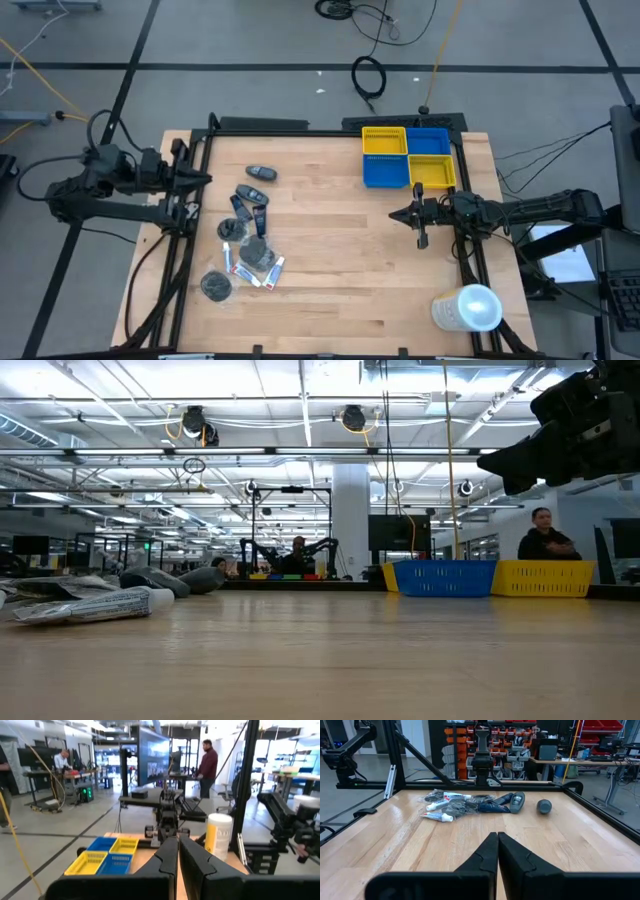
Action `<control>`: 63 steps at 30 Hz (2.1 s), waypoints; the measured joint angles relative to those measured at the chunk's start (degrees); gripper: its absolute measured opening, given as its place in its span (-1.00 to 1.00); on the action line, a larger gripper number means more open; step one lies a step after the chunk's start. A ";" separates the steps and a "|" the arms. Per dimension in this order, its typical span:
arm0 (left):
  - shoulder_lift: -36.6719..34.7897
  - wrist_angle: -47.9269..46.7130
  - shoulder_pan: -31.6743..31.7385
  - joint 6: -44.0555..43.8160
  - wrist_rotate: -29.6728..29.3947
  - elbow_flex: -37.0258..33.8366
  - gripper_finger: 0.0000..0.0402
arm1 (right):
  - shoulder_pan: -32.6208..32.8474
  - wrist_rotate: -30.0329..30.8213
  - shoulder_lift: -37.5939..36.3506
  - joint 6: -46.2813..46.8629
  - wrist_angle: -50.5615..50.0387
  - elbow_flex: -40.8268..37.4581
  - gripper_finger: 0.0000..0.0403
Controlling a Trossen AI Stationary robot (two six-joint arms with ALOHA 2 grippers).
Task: Pick & Place Travel size toiletries
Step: Put the top gray deodorant into the top blue basket
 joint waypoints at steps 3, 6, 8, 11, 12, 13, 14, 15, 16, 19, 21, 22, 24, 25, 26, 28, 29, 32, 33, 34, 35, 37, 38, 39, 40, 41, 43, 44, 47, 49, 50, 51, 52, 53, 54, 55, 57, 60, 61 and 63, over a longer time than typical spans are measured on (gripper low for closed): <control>0.00 1.77 0.00 0.19 0.02 0.00 -0.90 | 0.01 0.00 0.00 0.00 0.00 0.00 -0.98; 0.00 2.46 0.00 2.38 0.00 0.00 -0.90 | 0.00 0.02 0.00 0.00 0.00 0.00 -0.98; 0.05 3.52 0.00 5.47 -0.51 0.00 -0.90 | 0.01 0.01 0.00 0.00 0.01 0.00 -0.98; 0.95 5.59 0.00 8.05 -5.42 0.04 -0.90 | -0.01 0.00 -0.02 0.00 0.00 0.00 -0.98; 1.50 5.21 0.00 8.27 -9.21 0.02 -0.90 | -0.01 0.00 0.00 0.00 0.00 0.00 -0.98; 2.23 4.26 0.00 8.77 -13.89 0.02 -0.90 | 0.00 0.01 -0.02 0.00 0.02 0.00 -0.98; 3.20 3.07 0.02 9.56 -19.30 0.02 -0.90 | 0.01 0.02 -0.02 0.00 0.02 0.00 -0.98; 4.48 1.77 0.09 10.15 -24.76 0.03 -0.90 | -0.01 0.02 0.00 0.00 0.02 0.00 -0.98; 5.91 0.33 0.29 10.22 -30.09 0.02 -0.90 | 0.01 0.02 0.00 0.00 0.02 0.00 -0.98; 10.96 -3.25 2.10 9.96 -37.60 0.02 -0.90 | 0.00 0.02 -0.01 0.00 0.02 0.00 -0.98; 13.81 -4.30 4.02 10.07 -37.56 0.02 -0.90 | 0.01 0.02 0.00 0.00 0.02 0.00 -0.98; 15.16 -4.93 5.20 10.08 -37.36 0.02 -0.88 | -0.01 0.02 -0.02 0.00 0.02 0.00 -0.98; 17.79 -6.15 7.84 10.03 -36.95 0.00 -0.83 | 0.01 0.02 0.00 0.00 0.02 0.00 -0.98; 18.92 -6.57 9.41 9.92 -36.66 0.00 -0.79 | 0.01 0.02 -0.02 0.00 0.02 0.00 -0.98; 19.82 -6.86 11.04 9.83 -35.67 0.00 -0.75 | 0.01 0.02 -0.01 0.00 0.02 0.00 -0.98; 21.34 -7.24 14.61 9.41 -33.02 0.00 -0.65 | 0.01 0.02 -0.02 0.00 0.02 0.00 -0.98; 22.07 -7.25 16.39 9.38 -31.43 0.00 -0.61 | -0.01 0.02 -0.02 0.00 0.02 0.00 -0.98; 23.82 -7.30 21.55 8.91 -26.87 0.00 -0.48 | -0.01 0.01 0.00 0.00 0.02 0.00 -0.98; 24.39 -7.38 23.20 8.81 -25.47 0.00 -0.44 | 0.01 0.02 0.00 0.00 0.02 0.00 -0.98; 25.01 -7.57 24.84 8.85 -24.17 0.00 -0.41 | 0.01 0.01 -0.01 0.00 0.02 0.00 -0.98; 25.69 -8.07 26.49 9.11 -23.12 0.00 -0.38 | 0.00 0.01 -0.01 0.00 0.02 0.00 -0.98; 27.71 -9.13 29.75 10.34 -21.29 0.00 -0.33 | -0.01 0.02 -0.02 0.00 0.02 0.00 -0.98; 28.86 -9.31 31.40 10.73 -20.09 0.00 -0.31 | -0.01 0.02 -0.02 0.00 0.02 0.00 -0.98; 30.18 -9.57 32.95 11.06 -18.43 0.00 -0.30 | 0.01 0.02 0.00 0.00 0.02 0.00 -0.98; 31.58 -9.88 34.62 11.50 -16.35 0.00 -0.28 | -0.01 0.01 0.00 -0.01 0.02 0.00 -0.98; 33.03 -9.98 36.11 11.97 -14.26 0.00 -0.27 | -0.01 0.02 -0.02 0.00 0.02 0.00 -0.98; 36.10 -10.04 38.55 12.92 -10.45 0.00 -0.26 | 0.01 0.02 0.00 0.00 0.02 0.00 -0.98; 37.82 -10.09 39.40 13.46 -8.85 0.00 -0.26 | 0.00 0.02 -0.01 -0.01 0.02 0.00 -0.98; 42.56 -10.20 40.87 14.46 -5.19 0.00 -0.25 | 0.01 0.00 -0.02 0.00 0.02 0.00 -0.98; 44.76 -10.16 41.24 15.25 -4.01 0.00 -0.25 | 0.01 0.02 -0.02 0.00 0.02 0.00 -0.98; 45.67 -10.16 41.27 15.66 -3.84 0.00 -0.25 | 0.00 0.00 -0.02 0.44 0.02 0.00 -0.98; 46.47 -10.16 41.27 16.13 -3.75 0.00 -0.25 | 0.00 0.01 0.00 1.45 0.02 0.00 -0.98; 47.27 -10.16 41.27 16.55 -3.36 0.00 -0.25 | 0.00 0.00 0.00 2.84 0.02 0.00 -0.98; 47.94 -10.12 41.27 17.00 -2.15 0.00 -0.25 | 0.01 0.01 -0.01 4.23 0.02 0.00 -0.98; 48.63 -10.11 41.27 17.42 -1.09 0.00 -0.25 | 0.01 0.00 -0.02 5.41 0.02 0.00 -0.98; 49.30 -10.11 41.27 17.88 -0.42 0.00 -0.25 | 0.01 0.02 0.00 6.26 0.02 0.00 -0.98; 50.59 -10.09 41.26 19.06 0.61 0.00 -0.25 | 0.01 0.02 -0.02 6.73 0.02 0.00 -0.98; 52.77 -10.07 41.05 20.58 2.31 0.00 -0.25 | 0.01 0.01 -0.02 6.05 0.02 0.00 -0.98; 53.46 -10.07 40.87 20.81 2.85 0.00 -0.25 | 0.00 0.02 -0.02 6.03 0.02 0.00 -0.98; 54.77 -10.09 40.42 21.49 3.17 0.00 -0.25 | 0.00 0.02 -0.01 6.03 0.02 0.00 -0.98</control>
